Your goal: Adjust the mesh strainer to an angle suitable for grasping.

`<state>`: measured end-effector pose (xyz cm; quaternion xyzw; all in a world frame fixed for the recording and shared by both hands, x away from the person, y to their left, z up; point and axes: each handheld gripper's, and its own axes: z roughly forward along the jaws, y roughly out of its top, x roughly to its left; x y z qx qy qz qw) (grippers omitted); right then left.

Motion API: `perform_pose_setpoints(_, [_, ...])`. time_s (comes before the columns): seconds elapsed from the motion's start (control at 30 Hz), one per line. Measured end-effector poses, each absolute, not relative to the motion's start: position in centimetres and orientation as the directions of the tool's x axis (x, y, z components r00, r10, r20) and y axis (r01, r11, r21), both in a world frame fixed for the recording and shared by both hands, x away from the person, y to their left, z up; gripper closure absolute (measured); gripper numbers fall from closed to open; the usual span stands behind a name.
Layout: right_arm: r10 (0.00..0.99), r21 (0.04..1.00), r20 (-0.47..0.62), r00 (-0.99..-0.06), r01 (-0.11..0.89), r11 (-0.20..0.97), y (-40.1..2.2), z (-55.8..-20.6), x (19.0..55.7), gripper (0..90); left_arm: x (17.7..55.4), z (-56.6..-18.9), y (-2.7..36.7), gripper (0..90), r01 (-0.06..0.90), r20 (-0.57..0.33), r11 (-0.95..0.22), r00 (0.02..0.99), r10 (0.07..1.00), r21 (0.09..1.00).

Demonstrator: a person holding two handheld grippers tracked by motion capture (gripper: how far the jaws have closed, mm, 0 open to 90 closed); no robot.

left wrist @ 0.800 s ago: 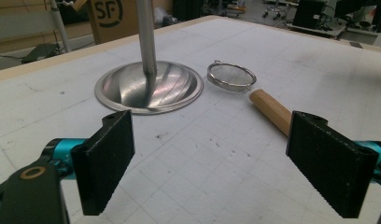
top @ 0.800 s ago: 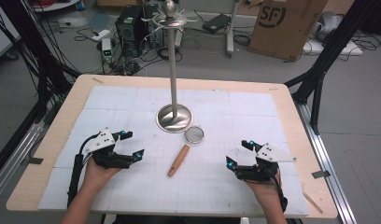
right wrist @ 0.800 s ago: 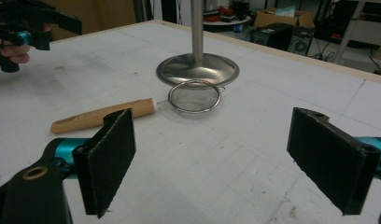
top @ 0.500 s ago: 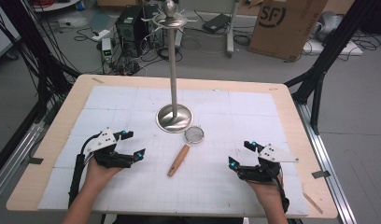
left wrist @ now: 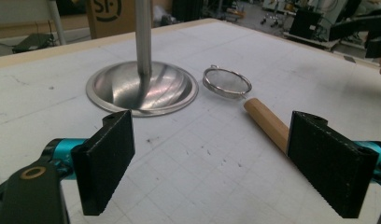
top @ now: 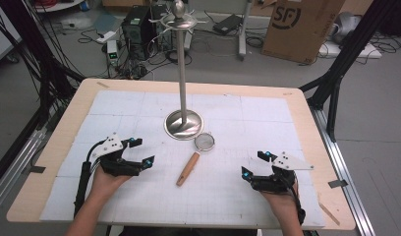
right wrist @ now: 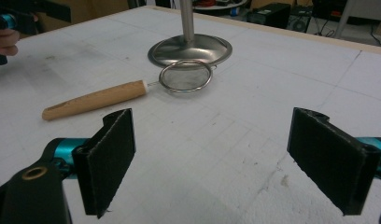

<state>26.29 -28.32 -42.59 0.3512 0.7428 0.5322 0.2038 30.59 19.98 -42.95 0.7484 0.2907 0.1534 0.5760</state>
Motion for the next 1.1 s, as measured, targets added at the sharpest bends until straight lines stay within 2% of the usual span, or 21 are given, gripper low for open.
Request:
perform_pose_setpoints(0.33, [0.740, 0.932, 0.067, -0.670, 0.306, 0.193, -28.3, -42.6, 26.3, 14.3, 30.7, -42.8, 17.7, 16.2, 0.255, -0.067, -0.230, 0.793, 0.606, 0.939])
perform_pose_setpoints(0.77, [0.743, 0.930, 0.073, -0.665, 0.314, 0.189, -28.2, -42.5, 26.2, 14.3, 31.3, -42.8, 13.9, 17.5, 0.285, -0.058, -0.310, 0.814, 0.578, 0.907])
perform_pose_setpoints(1.1, [0.744, 0.926, 0.070, -0.665, 0.320, 0.198, -28.1, -42.6, 26.3, 14.3, 31.7, -42.7, 10.7, 22.4, 0.303, -0.057, -0.373, 0.836, 0.546, 0.877])
